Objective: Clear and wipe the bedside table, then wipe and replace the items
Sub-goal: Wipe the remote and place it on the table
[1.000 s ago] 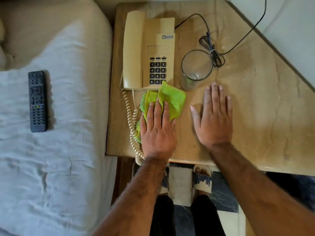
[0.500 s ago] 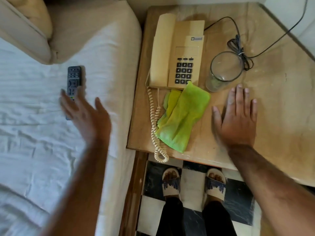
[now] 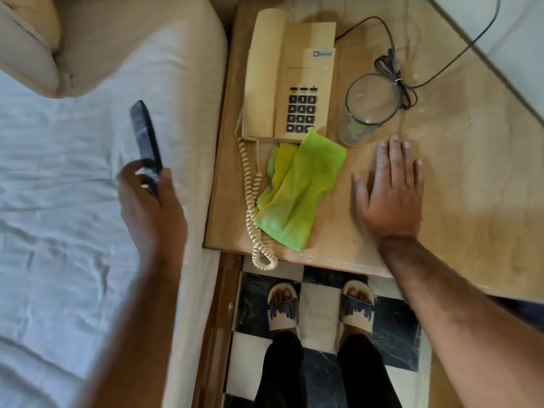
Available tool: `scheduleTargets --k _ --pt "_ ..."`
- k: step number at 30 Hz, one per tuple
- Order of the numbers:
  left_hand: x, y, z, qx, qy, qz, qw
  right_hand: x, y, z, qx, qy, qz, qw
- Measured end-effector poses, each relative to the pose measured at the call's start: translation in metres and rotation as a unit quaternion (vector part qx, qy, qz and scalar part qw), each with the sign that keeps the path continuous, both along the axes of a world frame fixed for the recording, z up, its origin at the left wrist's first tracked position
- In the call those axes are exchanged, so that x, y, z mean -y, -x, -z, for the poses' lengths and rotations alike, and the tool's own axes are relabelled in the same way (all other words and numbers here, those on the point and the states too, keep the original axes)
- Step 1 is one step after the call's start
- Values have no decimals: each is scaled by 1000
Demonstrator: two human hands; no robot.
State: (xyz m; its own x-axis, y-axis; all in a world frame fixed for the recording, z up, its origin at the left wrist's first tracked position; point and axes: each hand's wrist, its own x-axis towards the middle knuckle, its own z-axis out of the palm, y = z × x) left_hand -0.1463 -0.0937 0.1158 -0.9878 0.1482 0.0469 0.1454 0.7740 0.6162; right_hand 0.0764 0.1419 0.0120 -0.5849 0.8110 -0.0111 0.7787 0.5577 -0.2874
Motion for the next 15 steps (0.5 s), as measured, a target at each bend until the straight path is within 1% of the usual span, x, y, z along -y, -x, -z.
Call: scheduleTargets --k 2,3,4,5,6,7,8,9,10,11,12,13,15 --pt "-18 -44 -9 19 -48 36 998 8 3 -10 -43 71 33 996" --pt "-28 -66 -13 34 -61 64 995 16 4 -18 -95 117 61 987" --pt "-37 -85 -15 48 -63 96 992 27 6 -26 -170 175 101 964" --pt "-46 -104 -17 68 -57 125 988 38 7 -37 -258 255 153 919" --pt "-54 -121 -18 96 -51 149 983 49 9 -51 -335 364 205 844" --pt "-62 -135 -20 128 -49 171 976 58 11 -63 -396 481 242 744" --pt "-69 -147 -21 158 -48 193 967 65 11 -72 -431 578 262 642" --pt "-75 -158 -22 180 -41 214 959 69 9 -78 -456 642 272 554" --pt "-78 -165 -23 190 -26 235 953 70 7 -81 -470 681 274 491" --pt "-81 -171 -23 192 -10 253 948 69 7 -84 -476 704 273 451" --pt "-84 -176 -23 196 0 264 944 67 8 -86 -478 715 279 427" --pt "-86 -179 -22 204 7 267 942 65 11 -87 -480 720 291 407" --pt "-90 -186 -22 223 17 262 939 62 14 -88 -482 722 319 381"
